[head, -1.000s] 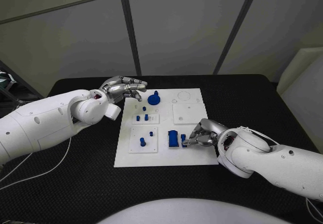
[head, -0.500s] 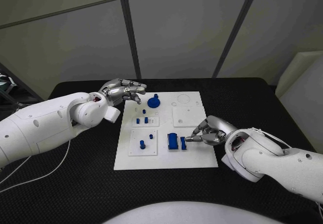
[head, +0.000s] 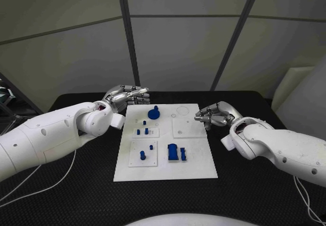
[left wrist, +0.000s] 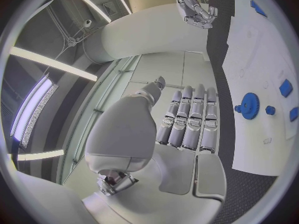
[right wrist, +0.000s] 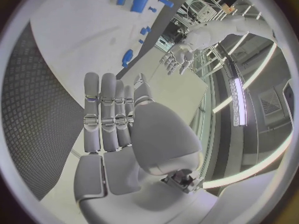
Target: Assemble the parts on the task board
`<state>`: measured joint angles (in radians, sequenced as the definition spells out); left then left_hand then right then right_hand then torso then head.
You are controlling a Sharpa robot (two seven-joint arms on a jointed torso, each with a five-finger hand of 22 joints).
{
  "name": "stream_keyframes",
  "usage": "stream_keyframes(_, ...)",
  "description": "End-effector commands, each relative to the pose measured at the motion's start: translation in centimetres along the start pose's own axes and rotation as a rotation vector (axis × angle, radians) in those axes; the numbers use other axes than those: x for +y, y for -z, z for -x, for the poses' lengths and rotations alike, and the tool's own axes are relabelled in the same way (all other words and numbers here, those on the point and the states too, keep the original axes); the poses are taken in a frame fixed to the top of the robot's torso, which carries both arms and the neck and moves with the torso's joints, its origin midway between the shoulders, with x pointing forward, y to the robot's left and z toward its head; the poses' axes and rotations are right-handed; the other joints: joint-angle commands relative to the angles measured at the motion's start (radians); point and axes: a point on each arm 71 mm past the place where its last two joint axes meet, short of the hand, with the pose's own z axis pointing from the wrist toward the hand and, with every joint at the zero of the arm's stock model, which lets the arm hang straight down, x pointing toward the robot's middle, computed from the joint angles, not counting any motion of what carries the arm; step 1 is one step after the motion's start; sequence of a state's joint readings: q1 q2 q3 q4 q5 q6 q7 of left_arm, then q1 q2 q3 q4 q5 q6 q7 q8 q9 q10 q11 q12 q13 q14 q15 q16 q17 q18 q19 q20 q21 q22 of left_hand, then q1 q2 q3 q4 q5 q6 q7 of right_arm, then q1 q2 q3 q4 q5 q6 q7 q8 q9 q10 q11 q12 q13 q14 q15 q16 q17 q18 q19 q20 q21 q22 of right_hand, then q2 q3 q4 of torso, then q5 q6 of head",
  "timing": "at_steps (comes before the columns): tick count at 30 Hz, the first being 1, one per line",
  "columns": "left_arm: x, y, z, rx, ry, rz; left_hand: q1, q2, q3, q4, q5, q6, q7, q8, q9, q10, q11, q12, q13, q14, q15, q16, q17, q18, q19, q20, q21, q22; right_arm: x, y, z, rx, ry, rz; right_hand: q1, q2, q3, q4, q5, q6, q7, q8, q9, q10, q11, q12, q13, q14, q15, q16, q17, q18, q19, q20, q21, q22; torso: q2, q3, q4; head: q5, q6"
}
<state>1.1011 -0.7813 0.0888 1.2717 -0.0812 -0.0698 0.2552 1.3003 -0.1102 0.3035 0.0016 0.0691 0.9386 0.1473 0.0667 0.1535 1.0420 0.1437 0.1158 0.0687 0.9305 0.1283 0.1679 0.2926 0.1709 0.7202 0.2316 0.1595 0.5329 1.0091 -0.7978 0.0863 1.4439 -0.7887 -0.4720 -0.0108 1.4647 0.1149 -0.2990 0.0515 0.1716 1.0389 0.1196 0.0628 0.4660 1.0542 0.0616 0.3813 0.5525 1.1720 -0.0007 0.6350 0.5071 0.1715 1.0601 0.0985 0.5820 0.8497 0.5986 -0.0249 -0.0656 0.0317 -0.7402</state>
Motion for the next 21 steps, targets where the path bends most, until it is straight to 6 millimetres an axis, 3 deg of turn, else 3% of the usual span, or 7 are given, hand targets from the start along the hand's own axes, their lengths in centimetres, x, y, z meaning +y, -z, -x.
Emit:
stream_keyframes(1, -0.2, -0.4, 0.8, -0.157, 0.055, -0.085, 0.009, 0.017, -0.023, 0.007, -0.004, -0.005, 0.005, -0.001, -0.016, -0.026, -0.005, -0.006, -0.005, -0.029, -0.001, -0.054, -0.037, 0.003, -0.035, 0.024, -0.043, -0.041, -0.1, -1.5, 0.8, -0.01, -0.27, 0.091, 0.024, 0.012, -0.03, -0.019, 0.004, -0.01, 0.03, 0.001, -0.057, -0.007, 0.042, -0.134, -0.148, -0.066, 0.042, -0.18, -0.092, -0.002, -0.055, 0.044, -0.151, -0.114, -0.02, -0.0085, -0.0051, 0.0, 0.026)
stream_keyframes(7, 1.1, -1.8, 0.6, -0.283, 0.078, -0.12, 0.012, 0.036, -0.084, 0.039, -0.004, -0.03, -0.02, -0.002, -0.063, -0.11, -0.039, -0.014, -0.006, -0.135, -0.018, -0.109, -0.145, 0.0, -0.149, 0.056, -0.102, -0.152, -1.3, -4.3, 1.2, -0.052, -0.363, 0.119, -0.006, 0.027, -0.061, -0.044, -0.002, -0.058, 0.045, 0.002, -0.158, -0.034, 0.085, -0.257, -0.299, -0.188, 0.12, -0.416, -0.239, -0.01, -0.131, 0.104, -0.344, -0.269, -0.038, -0.0111, -0.0078, -0.001, 0.057)
stream_keyframes(13, 2.0, -2.6, 0.7, -0.354, 0.078, -0.14, -0.058, 0.068, -0.146, 0.11, -0.001, -0.078, -0.032, -0.003, -0.09, -0.188, -0.058, -0.01, -0.006, -0.269, 0.006, -0.116, -0.224, -0.016, -0.27, 0.058, -0.109, -0.253, -1.5, -6.0, 0.2, -0.036, -0.456, 0.116, -0.136, 0.028, -0.082, -0.016, -0.036, -0.117, 0.043, 0.002, -0.244, -0.109, 0.08, -0.31, -0.402, -0.28, 0.14, -0.558, -0.349, -0.016, -0.312, 0.147, -0.517, -0.411, -0.048, -0.0063, -0.0169, 0.009, 0.071)
stream_keyframes(18, 2.9, -2.6, 0.9, -0.395, 0.078, -0.138, -0.09, 0.067, -0.177, 0.152, 0.0, -0.233, -0.047, -0.01, -0.096, -0.273, -0.076, -0.011, -0.006, -0.411, -0.006, -0.123, -0.246, -0.038, -0.389, 0.059, -0.117, -0.331, -1.4, -6.7, -0.6, -0.006, -0.495, 0.109, -0.223, 0.029, -0.053, -0.029, -0.071, -0.149, 0.035, 0.001, -0.332, -0.164, 0.074, -0.322, -0.487, -0.375, 0.138, -0.577, -0.439, 0.001, -0.393, 0.186, -0.52, -0.507, -0.054, -0.0011, -0.0204, 0.011, 0.084)
stream_keyframes(19, 3.1, -2.7, 0.5, -0.329, 0.075, -0.095, -0.449, 0.11, -0.214, 0.103, -0.069, -0.436, -0.076, -0.067, -0.154, -0.499, -0.144, -0.042, -0.069, -0.559, -0.042, -0.168, -0.293, -0.073, -0.481, -0.028, -0.16, -0.387, -1.8, -6.6, -0.6, -0.045, -0.41, 0.07, -0.59, -0.014, 0.05, -0.051, -0.099, -0.413, -0.012, -0.063, -0.367, -0.428, 0.034, -0.381, -0.553, -0.607, 0.097, -0.635, -0.507, -0.052, -0.588, 0.101, -0.582, -0.604, -0.048, -0.005, -0.0176, 0.01, 0.079)
stream_keyframes(20, 3.1, -2.7, 0.4, -0.329, 0.074, -0.095, -0.457, 0.11, -0.216, 0.108, -0.069, -0.454, -0.147, -0.067, -0.154, -0.513, -0.144, -0.042, -0.069, -0.576, -0.045, -0.168, -0.293, -0.073, -0.493, -0.03, -0.16, -0.395, -1.8, -6.6, -0.6, -0.046, -0.411, 0.07, -0.601, -0.014, 0.054, -0.051, -0.099, -0.419, -0.013, -0.063, -0.374, -0.436, 0.033, -0.381, -0.553, -0.622, 0.095, -0.635, -0.507, -0.052, -0.595, 0.101, -0.582, -0.612, -0.048, -0.0048, -0.0171, 0.01, 0.08)
stream_keyframes(21, 3.1, -2.7, 0.4, -0.329, 0.074, -0.095, -0.467, 0.11, -0.216, 0.108, -0.069, -0.461, -0.147, -0.067, -0.154, -0.519, -0.144, -0.042, -0.069, -0.581, -0.046, -0.168, -0.293, -0.073, -0.496, -0.032, -0.16, -0.397, -1.7, -6.6, -0.6, -0.046, -0.411, 0.071, -0.614, -0.015, 0.059, -0.051, -0.1, -0.428, -0.014, -0.063, -0.377, -0.446, 0.031, -0.381, -0.553, -0.632, 0.094, -0.635, -0.507, -0.052, -0.603, 0.098, -0.582, -0.617, -0.048, -0.0046, -0.0165, 0.01, 0.08)
